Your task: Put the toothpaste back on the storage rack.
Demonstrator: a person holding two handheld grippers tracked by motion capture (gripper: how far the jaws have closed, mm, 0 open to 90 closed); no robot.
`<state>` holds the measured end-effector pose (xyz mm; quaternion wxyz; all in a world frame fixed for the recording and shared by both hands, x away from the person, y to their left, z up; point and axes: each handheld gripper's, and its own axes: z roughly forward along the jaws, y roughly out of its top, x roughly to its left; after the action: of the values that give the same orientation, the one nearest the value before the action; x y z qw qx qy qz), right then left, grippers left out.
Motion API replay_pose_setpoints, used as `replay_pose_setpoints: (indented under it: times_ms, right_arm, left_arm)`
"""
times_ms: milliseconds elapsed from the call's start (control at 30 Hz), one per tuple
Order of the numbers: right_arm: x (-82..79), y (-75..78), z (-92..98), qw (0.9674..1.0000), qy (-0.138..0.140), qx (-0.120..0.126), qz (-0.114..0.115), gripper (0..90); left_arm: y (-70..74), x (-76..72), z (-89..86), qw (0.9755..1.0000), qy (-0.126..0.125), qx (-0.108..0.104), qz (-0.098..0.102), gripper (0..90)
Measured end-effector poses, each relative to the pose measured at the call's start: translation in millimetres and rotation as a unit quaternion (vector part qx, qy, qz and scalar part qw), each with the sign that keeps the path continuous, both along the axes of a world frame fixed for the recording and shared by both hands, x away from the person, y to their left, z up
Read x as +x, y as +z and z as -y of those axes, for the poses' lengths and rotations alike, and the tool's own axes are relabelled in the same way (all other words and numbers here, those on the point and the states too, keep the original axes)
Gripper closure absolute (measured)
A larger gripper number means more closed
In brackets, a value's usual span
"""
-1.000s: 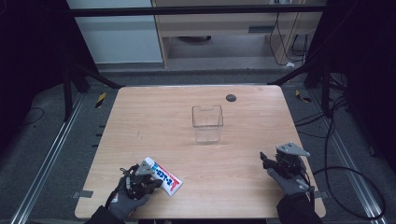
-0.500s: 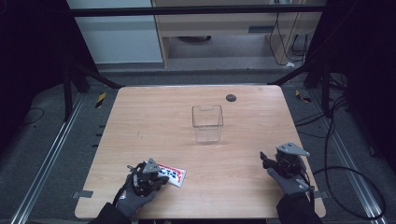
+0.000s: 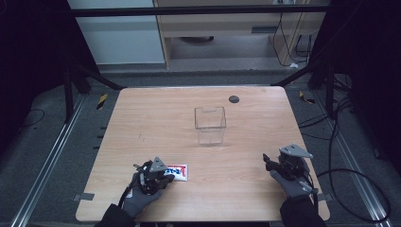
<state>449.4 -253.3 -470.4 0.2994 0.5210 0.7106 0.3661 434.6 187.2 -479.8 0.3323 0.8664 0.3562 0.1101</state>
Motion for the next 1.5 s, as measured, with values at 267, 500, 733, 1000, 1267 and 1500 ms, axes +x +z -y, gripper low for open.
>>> replay_pose_setpoints:
  times_ms: [267,500,733,1000,1267,1500]
  right_arm:
    - [0.2,-0.2,0.7,1.0000,-0.002,0.003,-0.001,30.6]
    - [1.5,-2.2,0.1,1.0000,0.001,0.000,-0.004,30.6]
    - [2.4,-3.5,-0.3,1.0000,0.001,0.000,-0.009,30.4]
    - [2.4,-3.7,0.6,0.9999,0.003,0.000,-0.011,30.2]
    - [1.8,-3.3,1.2,0.9999,0.002,0.001,-0.013,29.7]
    - [1.4,-2.9,2.4,0.9999,0.002,0.002,-0.012,29.5]
  left_arm:
    - [28.3,12.4,-26.4,0.9980,0.045,-0.025,0.037,89.4]
    - [27.6,34.7,-53.9,0.9946,0.097,0.003,0.038,89.3]
    - [16.3,42.5,-63.3,0.9951,0.096,0.018,0.009,89.4]
    - [14.4,41.5,-64.8,0.9956,0.092,0.020,0.004,89.4]
    - [14.1,34.6,-65.5,0.9959,0.088,0.022,0.003,89.4]
    - [14.5,25.0,-63.1,0.9963,0.079,0.032,0.002,89.4]
